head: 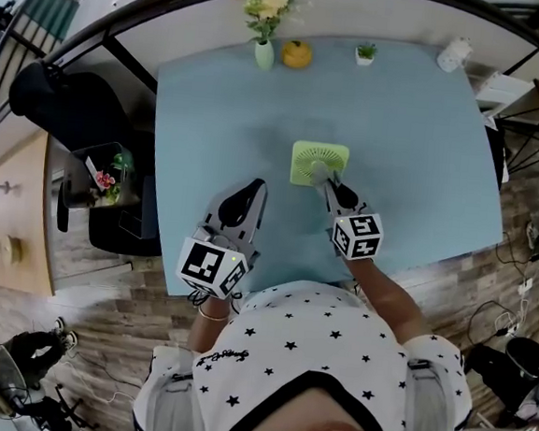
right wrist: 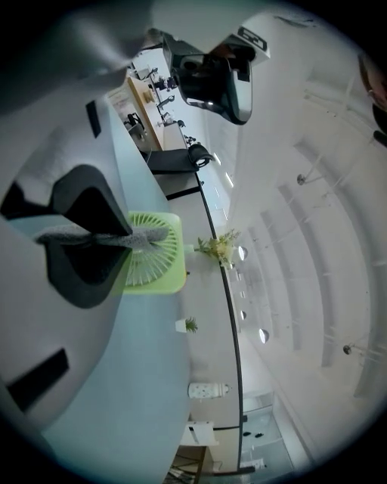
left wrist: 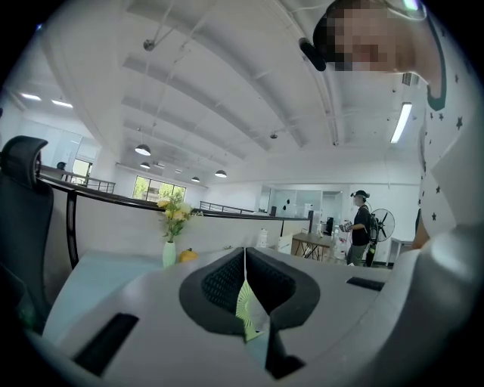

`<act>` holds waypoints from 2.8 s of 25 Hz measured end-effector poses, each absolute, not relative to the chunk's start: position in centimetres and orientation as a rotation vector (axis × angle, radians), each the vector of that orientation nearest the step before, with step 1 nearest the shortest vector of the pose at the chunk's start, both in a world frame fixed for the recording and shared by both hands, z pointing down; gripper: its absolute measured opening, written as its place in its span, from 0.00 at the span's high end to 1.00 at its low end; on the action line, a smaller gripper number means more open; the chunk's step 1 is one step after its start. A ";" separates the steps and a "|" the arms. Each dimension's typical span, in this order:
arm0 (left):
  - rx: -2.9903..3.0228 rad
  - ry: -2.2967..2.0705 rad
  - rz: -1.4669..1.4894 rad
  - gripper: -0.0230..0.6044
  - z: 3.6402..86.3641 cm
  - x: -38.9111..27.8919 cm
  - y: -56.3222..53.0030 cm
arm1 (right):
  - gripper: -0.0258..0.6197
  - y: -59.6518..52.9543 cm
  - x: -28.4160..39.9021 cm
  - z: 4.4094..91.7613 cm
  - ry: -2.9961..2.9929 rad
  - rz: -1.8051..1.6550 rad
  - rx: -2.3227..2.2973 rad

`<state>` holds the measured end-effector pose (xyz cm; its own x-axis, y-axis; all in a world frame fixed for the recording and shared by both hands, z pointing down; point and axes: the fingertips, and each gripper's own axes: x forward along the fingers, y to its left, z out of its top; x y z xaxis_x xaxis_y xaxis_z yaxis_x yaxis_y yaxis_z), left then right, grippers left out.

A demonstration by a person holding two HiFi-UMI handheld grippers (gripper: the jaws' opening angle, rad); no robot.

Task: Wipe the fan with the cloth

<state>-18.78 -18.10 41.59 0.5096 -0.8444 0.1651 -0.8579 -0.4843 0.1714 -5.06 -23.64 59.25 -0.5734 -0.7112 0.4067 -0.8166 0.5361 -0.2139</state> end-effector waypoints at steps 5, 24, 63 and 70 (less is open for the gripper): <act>2.511 -1.472 0.088 0.92 41.6 -19.6 -17.8 | 0.93 -22.5 -8.8 60.1 -2.532 0.553 1.134; 2.464 -1.506 0.117 0.92 42.5 -21.9 -17.5 | 0.93 -24.1 -10.6 64.0 -2.437 0.609 1.126; 2.534 -1.387 0.095 0.92 43.0 -24.2 -16.4 | 0.93 -22.0 -11.8 62.4 -2.425 0.534 1.245; 2.520 -1.412 0.099 0.92 43.3 -26.9 -15.6 | 0.93 -22.4 -14.1 64.6 -2.359 0.503 1.222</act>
<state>-26.90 -15.56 43.27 0.5278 -0.8299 0.1807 -0.8471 -0.4986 0.1841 -14.07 -22.40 64.63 -0.5168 -0.6725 0.5298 -0.8300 0.5452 -0.1176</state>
